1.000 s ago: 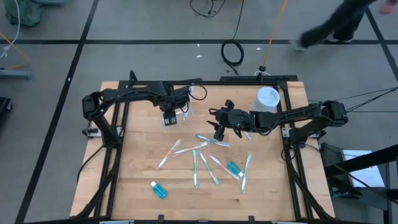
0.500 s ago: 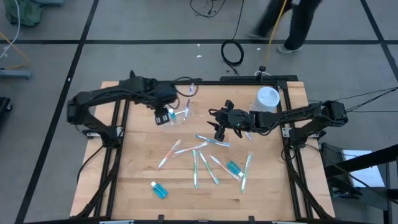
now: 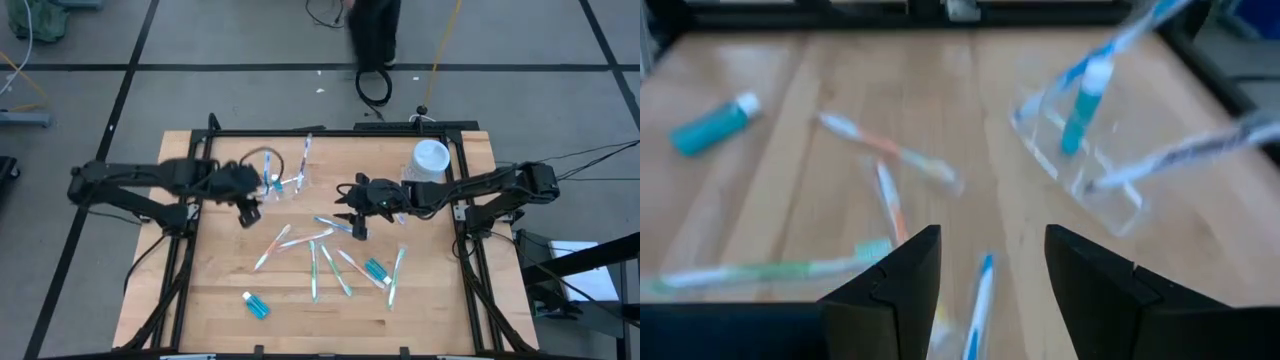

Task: Pick & Place toothbrushing station
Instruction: Put the top left orange toothbrush into the transparent organizer

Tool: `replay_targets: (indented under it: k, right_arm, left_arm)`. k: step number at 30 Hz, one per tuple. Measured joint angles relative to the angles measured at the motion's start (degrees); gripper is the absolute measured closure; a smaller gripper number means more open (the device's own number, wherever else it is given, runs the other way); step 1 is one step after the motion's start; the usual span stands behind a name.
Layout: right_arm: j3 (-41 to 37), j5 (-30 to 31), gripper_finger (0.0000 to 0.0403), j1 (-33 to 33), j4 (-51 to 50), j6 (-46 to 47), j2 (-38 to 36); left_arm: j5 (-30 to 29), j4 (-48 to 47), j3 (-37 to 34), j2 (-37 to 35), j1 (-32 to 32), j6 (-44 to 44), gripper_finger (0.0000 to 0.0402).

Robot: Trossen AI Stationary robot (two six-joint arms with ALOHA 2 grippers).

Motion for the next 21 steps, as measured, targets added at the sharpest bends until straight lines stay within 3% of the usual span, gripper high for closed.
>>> replay_targets:
  k: [5,9,16,21]
  right_arm:
    - [-3.37,0.02,0.0232,0.0,0.01,0.02,0.0]
    - [-4.66,0.11,0.0232,0.0,0.03,0.02,0.0]
    - [-4.93,0.17,0.0232,0.0,0.06,0.02,0.0]
    - [-4.93,0.2,0.0232,0.0,0.27,0.02,0.0]
  left_arm:
    - [0.13,14.53,-11.86,0.13,-7.67,-9.7,0.0206]
    - [0.02,28.45,-18.88,4.45,-11.58,-12.85,0.0206]
    - [-4.87,32.88,-21.36,16.09,-11.54,-18.47,0.0206]
    - [-5.03,34.82,-21.27,23.48,-10.83,-22.19,0.0206]
